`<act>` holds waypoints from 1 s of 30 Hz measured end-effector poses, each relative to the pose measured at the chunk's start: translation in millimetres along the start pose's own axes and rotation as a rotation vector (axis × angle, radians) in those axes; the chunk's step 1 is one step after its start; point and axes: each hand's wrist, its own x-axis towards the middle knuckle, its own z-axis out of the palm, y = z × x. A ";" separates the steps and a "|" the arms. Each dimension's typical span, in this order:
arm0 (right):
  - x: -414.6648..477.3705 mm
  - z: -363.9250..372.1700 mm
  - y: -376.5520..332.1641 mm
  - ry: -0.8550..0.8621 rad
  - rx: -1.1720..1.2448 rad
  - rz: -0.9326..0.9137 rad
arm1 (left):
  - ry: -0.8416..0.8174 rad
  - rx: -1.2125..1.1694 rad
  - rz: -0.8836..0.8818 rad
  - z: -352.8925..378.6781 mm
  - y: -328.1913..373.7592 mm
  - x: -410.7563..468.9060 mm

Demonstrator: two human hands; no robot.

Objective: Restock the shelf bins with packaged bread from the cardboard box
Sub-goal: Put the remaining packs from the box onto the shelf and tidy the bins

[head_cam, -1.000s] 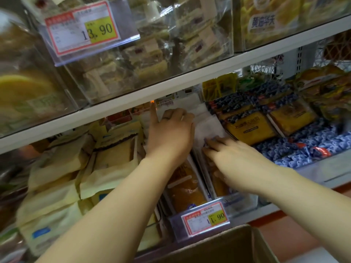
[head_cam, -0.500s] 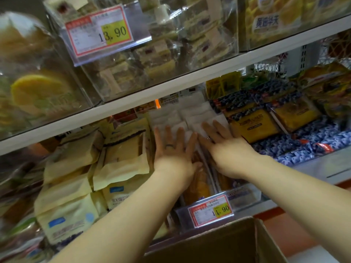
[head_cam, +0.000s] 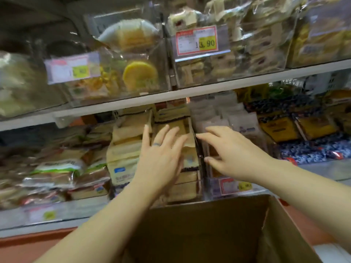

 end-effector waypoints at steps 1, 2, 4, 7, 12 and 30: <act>7.8 2.5 -9.9 0.000 -0.023 -0.015 | -0.007 0.014 -0.041 -2.2 -14.9 -7.2; 16.7 6.0 -19.4 -0.001 -0.048 -0.029 | -0.014 0.023 -0.086 -3.2 -29.0 -13.7; 34.5 14.3 -35.3 -0.023 -0.107 -0.048 | -0.031 0.010 -0.167 -4.7 -52.2 -24.4; 56.9 26.1 -49.1 -0.087 -0.173 -0.036 | -0.088 -0.038 -0.242 -2.5 -76.6 -32.2; 76.8 36.1 -37.9 -0.132 -0.174 0.005 | -0.129 -0.273 -0.409 1.7 -103.4 -13.0; 140.4 27.5 -71.6 -0.089 0.350 0.072 | 0.175 -0.714 -0.608 32.4 -126.3 18.9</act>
